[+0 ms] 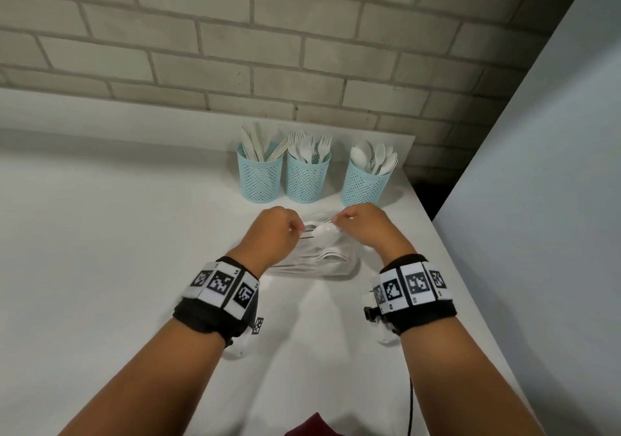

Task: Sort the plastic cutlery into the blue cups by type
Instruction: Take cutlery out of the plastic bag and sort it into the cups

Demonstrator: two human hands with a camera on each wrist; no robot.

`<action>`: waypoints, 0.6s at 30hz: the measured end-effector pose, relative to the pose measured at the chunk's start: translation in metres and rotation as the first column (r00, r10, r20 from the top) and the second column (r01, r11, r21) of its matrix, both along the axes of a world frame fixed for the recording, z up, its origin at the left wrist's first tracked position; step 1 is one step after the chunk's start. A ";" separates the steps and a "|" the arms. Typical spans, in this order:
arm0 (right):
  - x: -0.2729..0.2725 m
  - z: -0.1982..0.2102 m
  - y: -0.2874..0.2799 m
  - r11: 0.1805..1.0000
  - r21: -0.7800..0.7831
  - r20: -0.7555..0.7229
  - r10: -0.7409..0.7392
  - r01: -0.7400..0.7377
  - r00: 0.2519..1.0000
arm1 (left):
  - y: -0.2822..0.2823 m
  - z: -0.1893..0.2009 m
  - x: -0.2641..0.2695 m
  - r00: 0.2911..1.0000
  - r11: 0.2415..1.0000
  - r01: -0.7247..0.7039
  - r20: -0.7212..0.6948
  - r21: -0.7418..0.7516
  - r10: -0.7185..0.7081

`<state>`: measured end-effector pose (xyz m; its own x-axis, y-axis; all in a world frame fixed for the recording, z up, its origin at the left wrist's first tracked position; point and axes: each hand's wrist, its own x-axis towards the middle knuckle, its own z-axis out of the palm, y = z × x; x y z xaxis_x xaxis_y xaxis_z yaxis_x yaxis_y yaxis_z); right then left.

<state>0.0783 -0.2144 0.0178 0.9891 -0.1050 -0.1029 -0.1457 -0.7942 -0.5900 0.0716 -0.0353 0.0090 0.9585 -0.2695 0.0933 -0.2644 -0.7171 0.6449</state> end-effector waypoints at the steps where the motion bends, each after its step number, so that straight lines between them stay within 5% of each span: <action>1: 0.000 -0.003 0.002 0.998 -0.054 0.006 -0.016 0.017 1.000 | -0.004 -0.001 0.002 1.000 1.000 0.022 0.015 0.017 -0.022; 6: -0.006 -0.013 0.010 0.992 -0.093 0.047 -0.080 0.084 0.996 | -0.012 -0.011 0.012 0.993 0.975 0.116 -0.026 0.191 -0.113; 11: -0.011 -0.007 0.007 0.987 0.120 0.034 -0.115 0.110 0.993 | -0.013 -0.013 0.014 0.962 0.895 0.261 -0.177 0.362 -0.209; 18: -0.010 -0.014 0.007 0.915 0.369 -0.003 -0.176 0.165 0.984 | -0.024 -0.012 0.017 0.942 0.758 0.300 -0.303 0.579 -0.141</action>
